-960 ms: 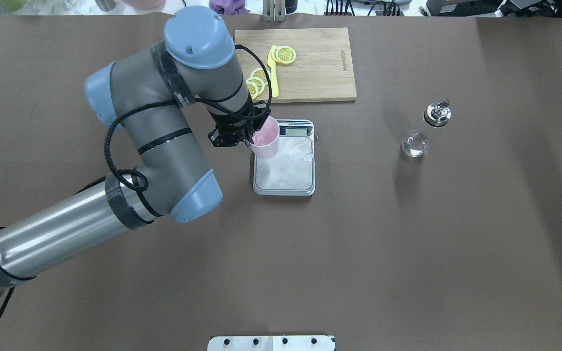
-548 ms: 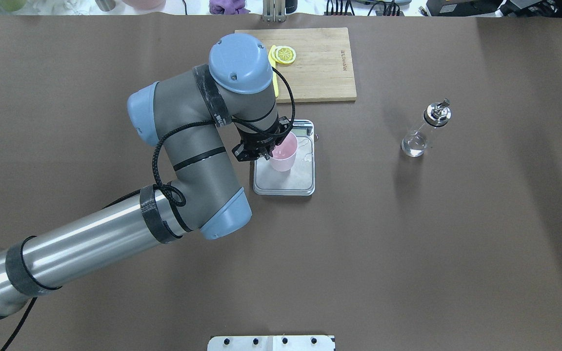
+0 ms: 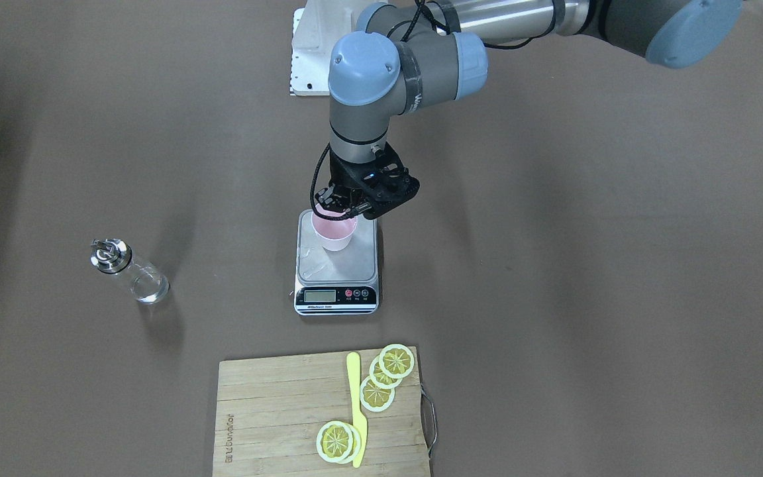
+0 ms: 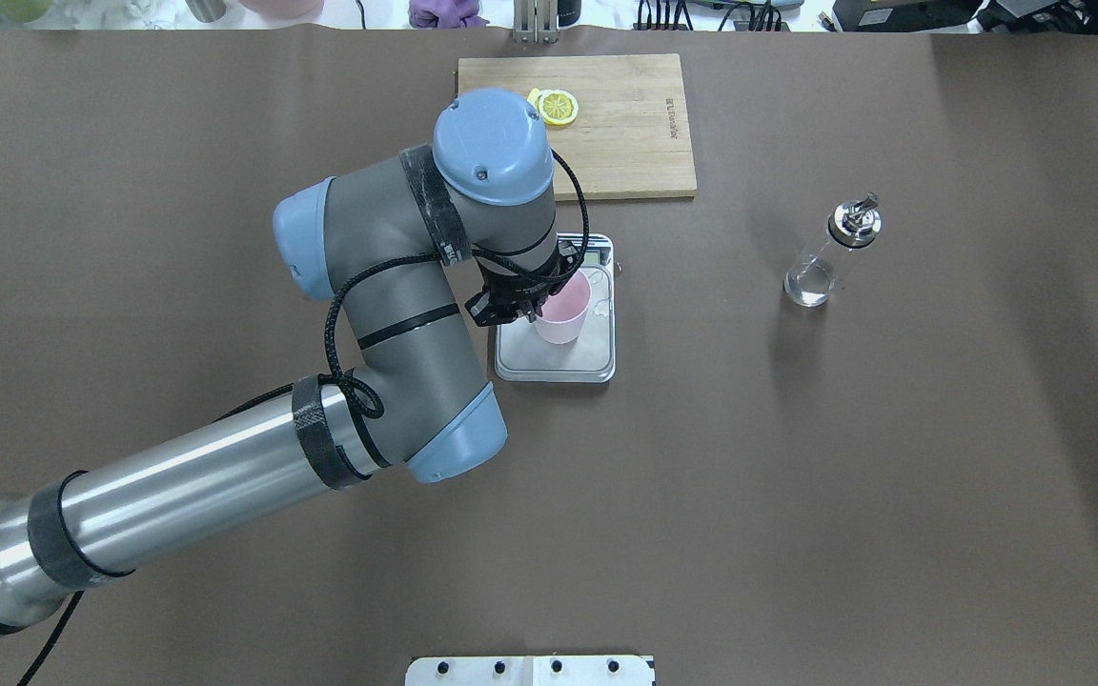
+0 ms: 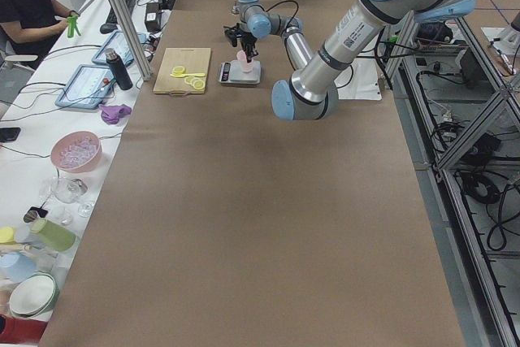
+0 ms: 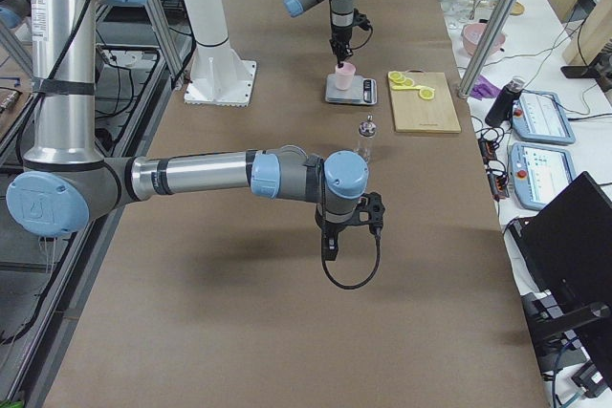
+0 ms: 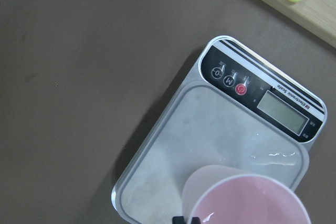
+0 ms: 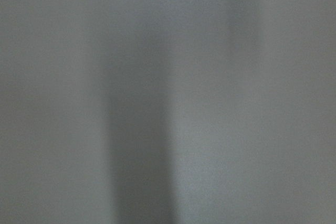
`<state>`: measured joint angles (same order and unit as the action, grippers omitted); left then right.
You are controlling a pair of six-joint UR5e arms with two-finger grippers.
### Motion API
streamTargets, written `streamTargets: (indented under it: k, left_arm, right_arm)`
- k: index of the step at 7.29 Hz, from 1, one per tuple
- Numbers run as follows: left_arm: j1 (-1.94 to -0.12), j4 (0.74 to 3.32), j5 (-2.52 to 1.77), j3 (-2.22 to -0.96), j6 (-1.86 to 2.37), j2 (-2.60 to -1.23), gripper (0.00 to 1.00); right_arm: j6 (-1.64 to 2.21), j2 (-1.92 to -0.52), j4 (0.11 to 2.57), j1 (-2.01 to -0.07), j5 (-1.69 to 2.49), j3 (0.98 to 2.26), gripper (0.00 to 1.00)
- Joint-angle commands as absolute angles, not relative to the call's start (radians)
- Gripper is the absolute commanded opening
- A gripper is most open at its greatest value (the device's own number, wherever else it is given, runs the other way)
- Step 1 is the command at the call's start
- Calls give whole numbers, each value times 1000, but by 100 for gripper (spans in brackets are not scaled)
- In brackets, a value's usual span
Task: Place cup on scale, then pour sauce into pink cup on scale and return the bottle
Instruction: 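Carry the pink cup with the left gripper onto the scale and release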
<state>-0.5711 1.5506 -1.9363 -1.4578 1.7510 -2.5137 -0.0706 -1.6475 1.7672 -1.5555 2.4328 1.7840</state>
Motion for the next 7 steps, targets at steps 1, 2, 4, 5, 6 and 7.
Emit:
streamTargets:
  k: [1, 2, 4, 5, 6, 7]
  left_arm:
    - [-571, 1555, -1936, -1457, 1734, -2516, 68]
    - [-572, 1555, -1939, -1468, 1694, -2516, 98]
    - [-590, 1543, -1940, -1509, 1662, -2510, 98]
    - [-609, 1543, -1942, -1538, 1642, -2488, 98]
    - [-615, 1542, -1942, -1615, 1631, -2424, 98]
    - [-650, 1539, -1950, -1712, 1596, -2343, 98]
  right_arm:
    - [-71, -1647, 1767, -1555, 2433, 1787, 100]
    - [-71, -1641, 1766, -1555, 2433, 1796, 100]
    - [-72, -1655, 1766, -1555, 2431, 1882, 100]
    - [-71, -1648, 1766, -1555, 2437, 1931, 100]
    - [-72, -1647, 1764, -1555, 2494, 1981, 100]
    - [-72, -1616, 1763, -1537, 2541, 1999, 100]
